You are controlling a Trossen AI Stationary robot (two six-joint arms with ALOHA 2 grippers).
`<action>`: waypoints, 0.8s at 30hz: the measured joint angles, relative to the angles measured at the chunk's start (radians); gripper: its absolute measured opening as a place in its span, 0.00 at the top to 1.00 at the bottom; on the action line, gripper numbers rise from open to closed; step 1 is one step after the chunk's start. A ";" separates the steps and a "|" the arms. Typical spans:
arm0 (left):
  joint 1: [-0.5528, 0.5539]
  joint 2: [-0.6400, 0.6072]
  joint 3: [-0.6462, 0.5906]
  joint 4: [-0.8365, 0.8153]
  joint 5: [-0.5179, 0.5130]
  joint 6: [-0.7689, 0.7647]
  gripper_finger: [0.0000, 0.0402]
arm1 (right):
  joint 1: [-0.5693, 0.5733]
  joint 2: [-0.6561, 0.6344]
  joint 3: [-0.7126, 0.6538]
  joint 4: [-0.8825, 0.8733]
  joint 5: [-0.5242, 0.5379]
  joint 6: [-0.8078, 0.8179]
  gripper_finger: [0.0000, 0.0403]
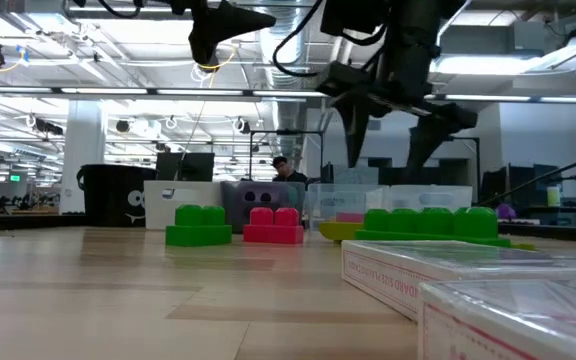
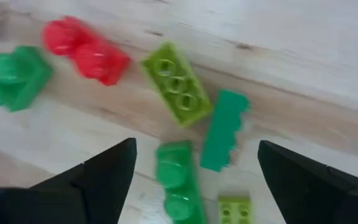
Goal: Pick & Place Toys
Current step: Put the small dark green 8-stud game piece into the left transparent bin
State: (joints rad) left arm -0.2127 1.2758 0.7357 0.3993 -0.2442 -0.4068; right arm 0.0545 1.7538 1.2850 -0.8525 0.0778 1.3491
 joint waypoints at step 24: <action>0.012 -0.013 0.000 0.008 0.139 -0.028 0.33 | 0.043 0.166 -0.001 -0.065 -0.048 0.058 0.18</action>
State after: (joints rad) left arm -0.2005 1.2633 0.7361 0.4069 -0.1052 -0.4349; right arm 0.0974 1.9202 1.2839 -0.9173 0.0297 1.4068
